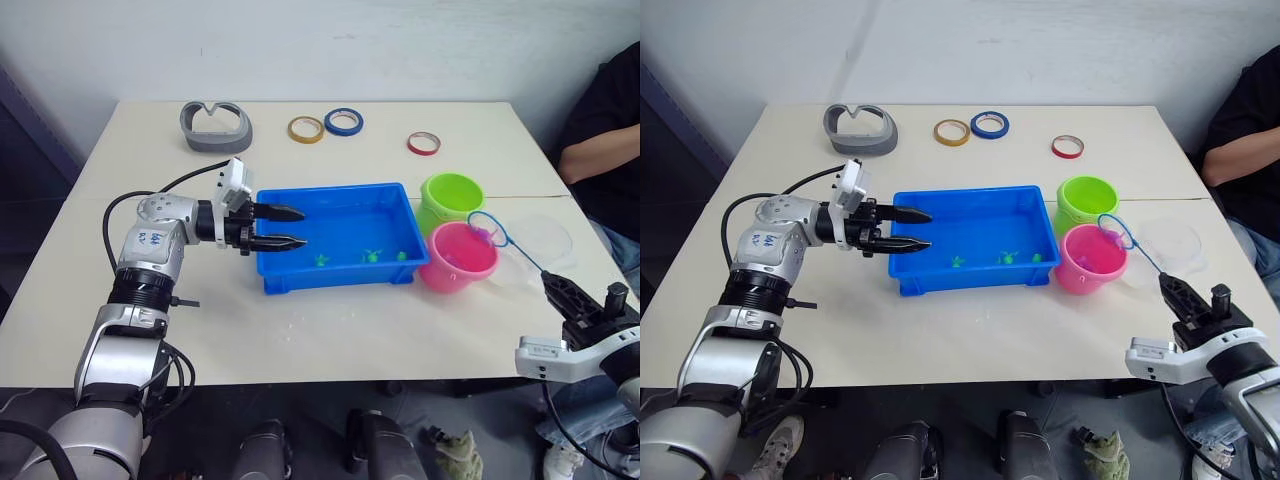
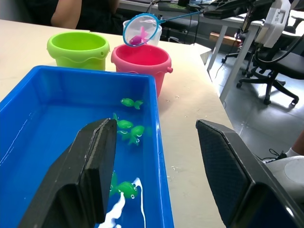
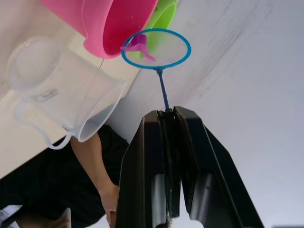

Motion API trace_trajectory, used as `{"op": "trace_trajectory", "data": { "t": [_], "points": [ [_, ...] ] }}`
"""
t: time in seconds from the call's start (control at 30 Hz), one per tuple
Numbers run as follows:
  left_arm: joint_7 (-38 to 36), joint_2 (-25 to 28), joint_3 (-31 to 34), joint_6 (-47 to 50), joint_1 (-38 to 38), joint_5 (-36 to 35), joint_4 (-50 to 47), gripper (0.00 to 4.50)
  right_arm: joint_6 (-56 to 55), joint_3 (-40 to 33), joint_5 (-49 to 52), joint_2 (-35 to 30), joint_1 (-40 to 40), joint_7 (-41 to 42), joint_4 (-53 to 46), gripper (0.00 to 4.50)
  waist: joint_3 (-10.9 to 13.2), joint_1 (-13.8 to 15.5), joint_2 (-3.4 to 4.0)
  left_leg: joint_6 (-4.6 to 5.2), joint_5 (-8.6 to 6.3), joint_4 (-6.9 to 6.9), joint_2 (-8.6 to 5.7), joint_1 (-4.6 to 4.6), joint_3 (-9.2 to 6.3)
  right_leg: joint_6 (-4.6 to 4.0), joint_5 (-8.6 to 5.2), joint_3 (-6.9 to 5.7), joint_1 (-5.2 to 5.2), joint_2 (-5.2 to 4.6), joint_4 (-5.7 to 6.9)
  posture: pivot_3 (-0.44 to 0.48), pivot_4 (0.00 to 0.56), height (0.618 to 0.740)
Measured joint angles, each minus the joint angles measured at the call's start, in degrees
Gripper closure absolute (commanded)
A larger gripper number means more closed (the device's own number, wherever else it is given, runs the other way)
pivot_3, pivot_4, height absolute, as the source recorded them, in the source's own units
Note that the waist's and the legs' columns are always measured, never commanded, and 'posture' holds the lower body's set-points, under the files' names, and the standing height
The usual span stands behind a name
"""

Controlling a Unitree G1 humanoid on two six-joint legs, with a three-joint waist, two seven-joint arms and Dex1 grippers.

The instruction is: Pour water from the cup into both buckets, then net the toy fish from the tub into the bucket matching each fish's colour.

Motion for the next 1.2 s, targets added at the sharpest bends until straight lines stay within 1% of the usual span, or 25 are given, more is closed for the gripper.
{"op": "trace_trajectory", "data": {
  "t": [0.3, 0.37, 0.5, 0.57, 0.67, 0.73, 0.87, 1.0, 1.1, 1.2],
  "points": [
    [0.06, 0.00, 0.01, -0.01, 0.00, 0.00, 0.00, 1.53, -3.36, 0.09, -6.49, 0.11, -0.04, -3.77, 0.23, 4.50, 0.00, 0.02, 0.00, -0.01, 0.01, 0.00, 0.00, 0.01, 0.01, 0.00, 0.00, 0.02, 0.00, 0.01, 0.01, 0.000, 0.150, 0.713],
    [0.08, 0.00, 0.03, -0.02, 0.00, 0.00, 0.00, 1.53, -3.44, 0.22, -7.74, 1.00, -0.03, -4.44, 0.27, 4.50, 0.00, 0.02, 0.00, -0.02, 0.01, 0.00, -0.01, 0.01, 0.01, 0.00, 0.00, 0.02, 0.00, 0.02, 0.01, 0.000, 0.150, 0.713],
    [0.09, 0.01, 0.15, -0.02, 0.00, 0.00, 0.00, 1.53, -3.47, 0.52, -6.80, 2.22, -0.83, -4.51, 0.49, 4.50, 0.00, -0.04, 0.00, -0.02, 0.01, 0.01, 0.00, 0.02, 0.02, 0.00, 0.00, 0.04, 0.01, 0.02, 0.03, 0.000, 0.150, 0.713],
    [0.09, 0.02, 0.20, -0.05, 0.00, 0.00, 0.00, 1.53, -3.61, 1.03, -2.66, 2.63, -2.58, -2.92, 0.41, 4.50, 0.00, -0.20, 0.00, -0.02, 0.02, 0.02, 0.00, 0.05, 0.03, 0.00, 0.00, 0.06, 0.01, 0.02, 0.06, 0.000, 0.150, 0.713],
    [0.08, 0.16, 0.48, -0.27, 0.01, 0.00, 0.01, 1.53, -2.93, 2.65, 6.13, 3.53, -5.60, 1.81, -0.60, 4.50, 0.00, -0.45, 0.00, -0.04, 0.03, 0.02, 0.01, 0.08, 0.02, 0.00, 0.00, 0.07, 0.02, 0.03, 0.10, 0.000, 0.150, 0.713],
    [0.09, 0.50, 0.65, -0.38, 0.03, 0.00, 0.02, 1.53, -0.60, 3.01, 12.56, 4.18, -8.89, 6.16, -2.05, 4.50, 0.00, -0.74, 0.00, -0.03, 0.04, 0.04, 0.00, 0.08, 0.02, 0.00, 0.00, 0.08, 0.03, 0.03, 0.13, 0.000, 0.150, 0.713],
    [0.04, 1.03, 0.75, 0.11, 1.06, -0.05, -0.89, 1.53, 4.77, 4.08, 25.23, 3.40, -16.22, 15.34, -4.87, 4.50, 0.00, -1.23, 0.00, -0.01, 0.05, 0.06, -0.01, 0.13, 0.01, 0.00, 0.00, 0.08, 0.05, 0.00, 0.18, 0.000, 0.150, 0.713],
    [0.07, 1.22, 0.77, 1.82, 3.81, -0.21, -4.40, 1.53, 9.38, 5.66, 33.70, 1.83, -22.51, 21.70, -4.93, 4.50, 0.00, -1.22, 0.00, 0.00, 0.05, 0.06, -0.01, 0.12, -0.01, 0.00, 0.00, 0.07, 0.05, -0.03, 0.21, 0.000, 0.150, 0.713],
    [0.14, 1.33, 0.66, 3.28, 5.37, -0.28, -8.50, 1.53, 13.07, 8.91, 39.64, 0.94, -27.68, 25.48, -4.78, 4.50, 0.00, -1.22, 0.00, 0.01, 0.06, 0.08, -0.01, 0.13, 0.00, -0.01, 0.00, 0.08, 0.05, -0.05, 0.26, 0.000, 0.150, 0.713],
    [0.63, 1.39, 0.74, 5.31, 7.04, -1.00, -12.45, 1.53, 16.90, 12.21, 43.39, 0.78, -31.78, 28.30, -4.32, 4.50, 0.00, -1.22, 0.00, 0.01, 0.05, 0.11, -0.02, 0.12, 0.00, -0.01, 0.00, 0.09, 0.05, -0.08, 0.30, 0.000, 0.150, 0.713]
  ]
}}
